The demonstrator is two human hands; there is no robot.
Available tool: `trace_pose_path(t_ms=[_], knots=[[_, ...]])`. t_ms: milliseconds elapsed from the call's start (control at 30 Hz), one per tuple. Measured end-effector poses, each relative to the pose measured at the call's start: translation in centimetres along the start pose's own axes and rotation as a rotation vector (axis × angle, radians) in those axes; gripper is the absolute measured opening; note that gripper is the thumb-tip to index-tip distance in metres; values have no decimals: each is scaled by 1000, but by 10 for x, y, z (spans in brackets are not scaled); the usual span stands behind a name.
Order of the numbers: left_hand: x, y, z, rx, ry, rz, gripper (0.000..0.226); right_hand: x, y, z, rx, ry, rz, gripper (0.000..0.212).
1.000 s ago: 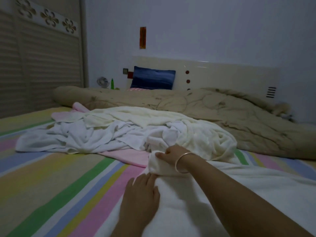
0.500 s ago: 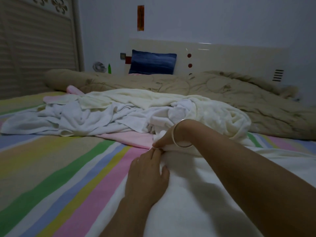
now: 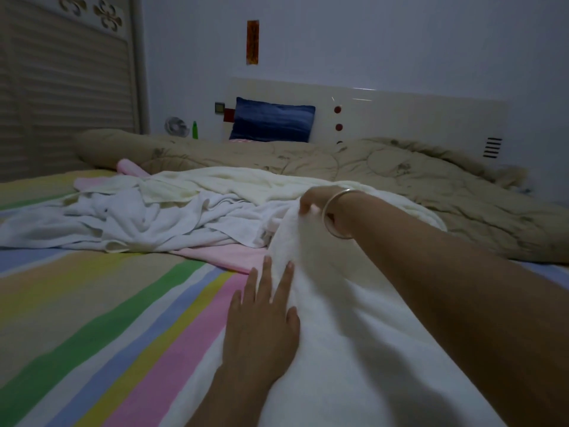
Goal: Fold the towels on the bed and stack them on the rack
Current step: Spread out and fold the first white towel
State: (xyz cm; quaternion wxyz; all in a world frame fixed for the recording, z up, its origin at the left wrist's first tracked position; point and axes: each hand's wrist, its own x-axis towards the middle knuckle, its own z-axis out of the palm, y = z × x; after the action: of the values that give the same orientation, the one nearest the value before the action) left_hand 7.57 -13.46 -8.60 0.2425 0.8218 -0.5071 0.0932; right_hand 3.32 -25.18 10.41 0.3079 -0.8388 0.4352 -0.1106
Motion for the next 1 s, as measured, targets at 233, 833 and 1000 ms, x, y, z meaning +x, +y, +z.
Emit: trace_pose_path(t_ms=[233, 833, 1000], knots=[[-1, 0, 0, -17, 31, -17, 68, 27, -12, -18, 301, 280, -19, 39], [12, -11, -12, -409, 69, -323, 31, 83, 45, 74, -574, 515, -410, 43], [16, -18, -9, -637, 120, -400, 19, 70, 36, 48, -390, 518, -383, 38]])
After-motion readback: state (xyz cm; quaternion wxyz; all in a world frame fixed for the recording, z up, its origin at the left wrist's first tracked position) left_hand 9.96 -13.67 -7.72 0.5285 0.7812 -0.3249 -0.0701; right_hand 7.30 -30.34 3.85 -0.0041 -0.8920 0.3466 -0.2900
